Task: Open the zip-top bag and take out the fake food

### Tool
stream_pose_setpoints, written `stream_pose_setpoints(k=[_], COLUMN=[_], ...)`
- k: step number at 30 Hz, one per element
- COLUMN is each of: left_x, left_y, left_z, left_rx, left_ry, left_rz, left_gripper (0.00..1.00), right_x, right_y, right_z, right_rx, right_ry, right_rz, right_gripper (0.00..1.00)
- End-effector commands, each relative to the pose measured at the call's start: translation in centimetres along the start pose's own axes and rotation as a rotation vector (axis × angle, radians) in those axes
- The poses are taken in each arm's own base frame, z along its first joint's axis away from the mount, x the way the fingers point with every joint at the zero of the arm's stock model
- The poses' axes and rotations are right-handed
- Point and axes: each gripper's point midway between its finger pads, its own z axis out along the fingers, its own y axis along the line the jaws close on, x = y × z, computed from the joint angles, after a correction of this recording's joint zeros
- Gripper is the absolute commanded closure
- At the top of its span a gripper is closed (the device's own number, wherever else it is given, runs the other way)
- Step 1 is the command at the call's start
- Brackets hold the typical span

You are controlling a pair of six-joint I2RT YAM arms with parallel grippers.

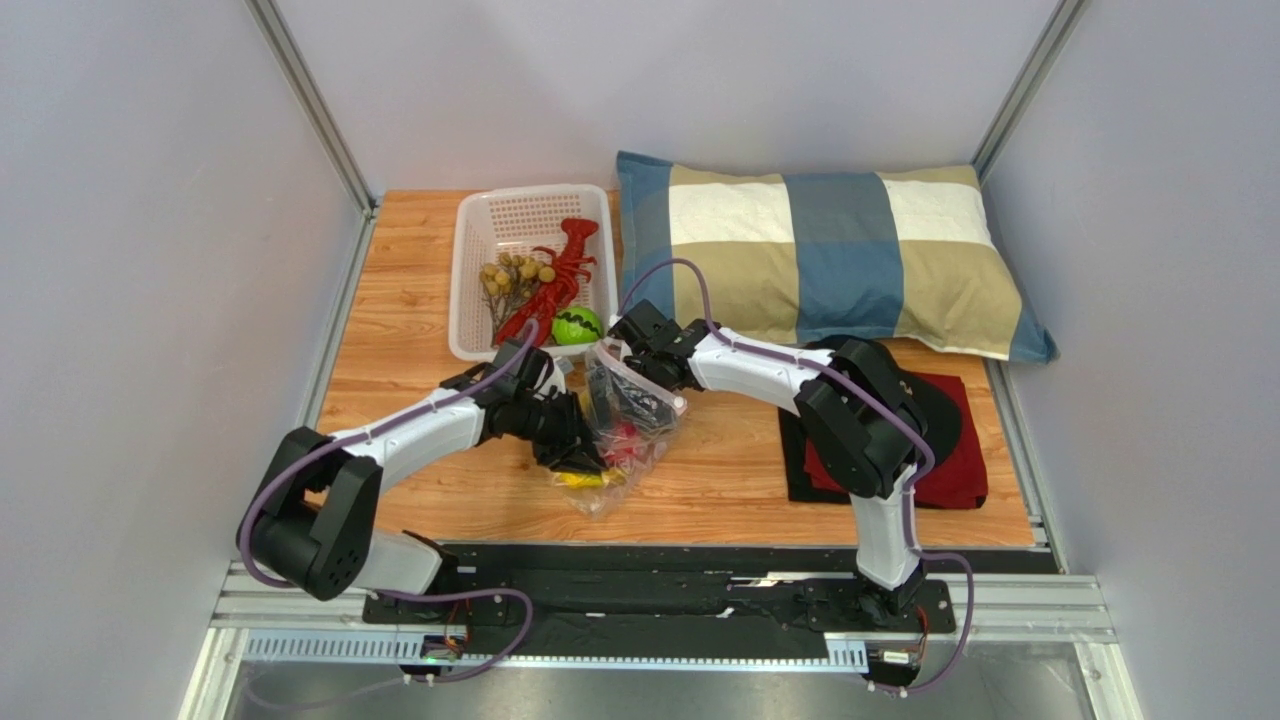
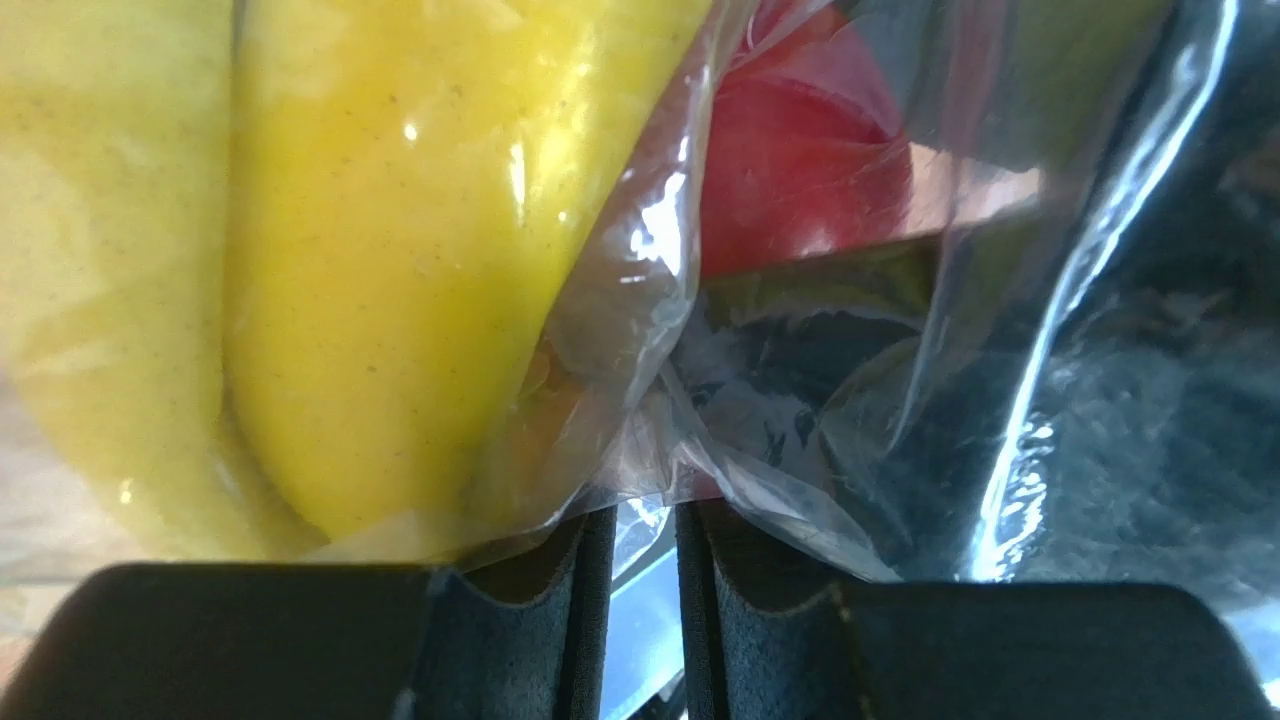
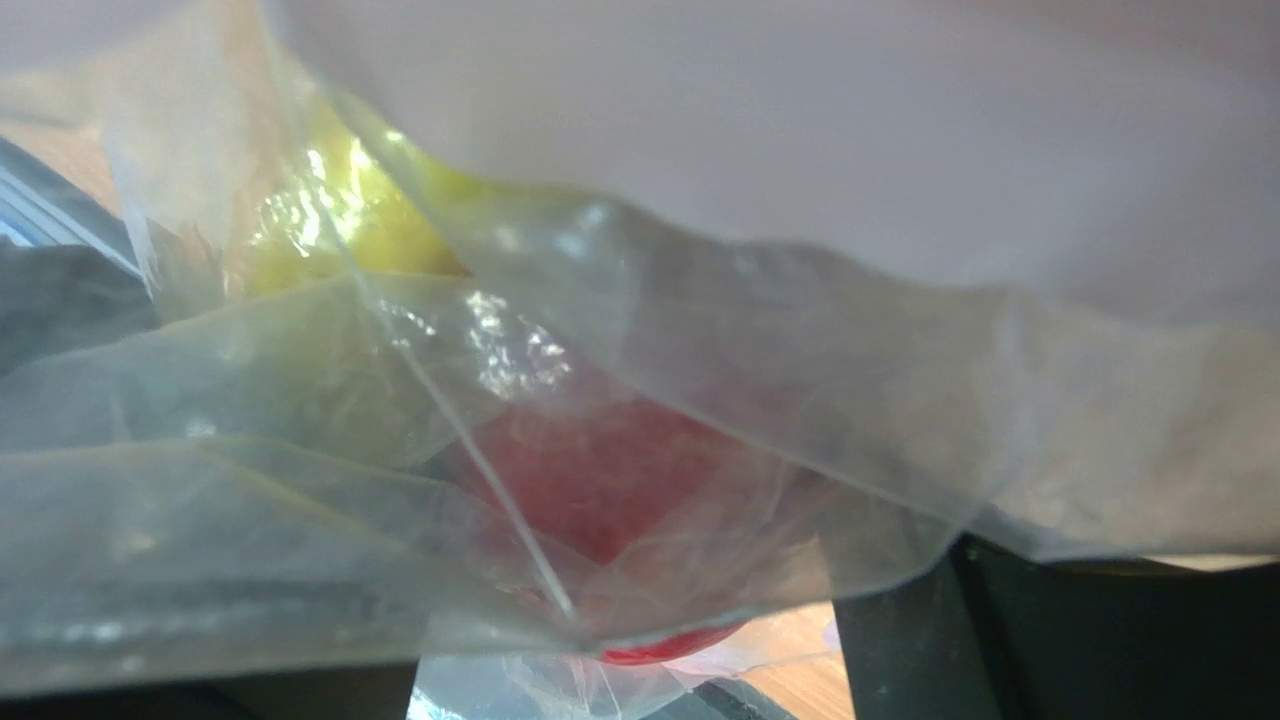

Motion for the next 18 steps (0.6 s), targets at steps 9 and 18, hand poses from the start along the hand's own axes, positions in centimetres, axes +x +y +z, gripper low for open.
stream_pose_setpoints(k=[9, 18], left_x=[0.5, 0.4], left_y=[4.5, 5.5], left_z=[-0.9, -1.0], left_rx=[-0.157, -0.187], left_ry=[-0.098, -0.110], left_rz=[-0.051, -0.079], left_gripper=[0.72, 0.72], right_x=[-2.8, -3.3], right_y=[2.0, -0.1], right_z=[-9.5, -17.0], right_rx=[0.156, 0.304], right_ry=[-0.129, -0.249], right_rz=[-0.205, -0.290], right_gripper=[0.90, 1.00])
